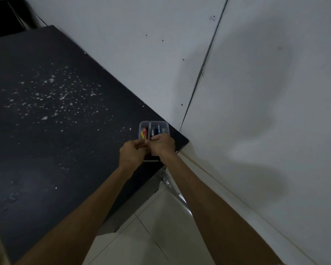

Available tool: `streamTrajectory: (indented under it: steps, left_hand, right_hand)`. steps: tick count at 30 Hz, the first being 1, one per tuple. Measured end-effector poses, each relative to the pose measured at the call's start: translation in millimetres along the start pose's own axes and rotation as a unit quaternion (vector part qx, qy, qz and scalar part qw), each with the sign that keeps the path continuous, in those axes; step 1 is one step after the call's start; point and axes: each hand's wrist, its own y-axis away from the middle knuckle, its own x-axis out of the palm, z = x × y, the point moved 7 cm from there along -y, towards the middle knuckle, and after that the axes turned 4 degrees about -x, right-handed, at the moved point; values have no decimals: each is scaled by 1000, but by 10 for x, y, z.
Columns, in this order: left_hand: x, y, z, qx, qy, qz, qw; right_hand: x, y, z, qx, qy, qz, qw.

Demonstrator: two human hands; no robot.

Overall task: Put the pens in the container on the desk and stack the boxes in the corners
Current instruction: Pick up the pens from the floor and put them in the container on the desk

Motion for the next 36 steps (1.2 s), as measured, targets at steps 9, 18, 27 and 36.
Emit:
streamTrajectory:
  steps: [9,18,27,36]
  left_hand:
    - [-163,338,121,-12,38,19,999]
    - [-563,1280,465,4,18,12,1000]
    - [-1356,2734,1526,-14,3,-1,1000]
    - [-2283,4211,3004,-76,54,-68,993]
  right_hand:
    - [-117,454,-58,-31,50,-20,998]
    - [127,1556,-253,-58,9,38,998]
    - [946,3251,-492,-91,30,74,993]
    - [2154,4867,-765,-122,50,155,979]
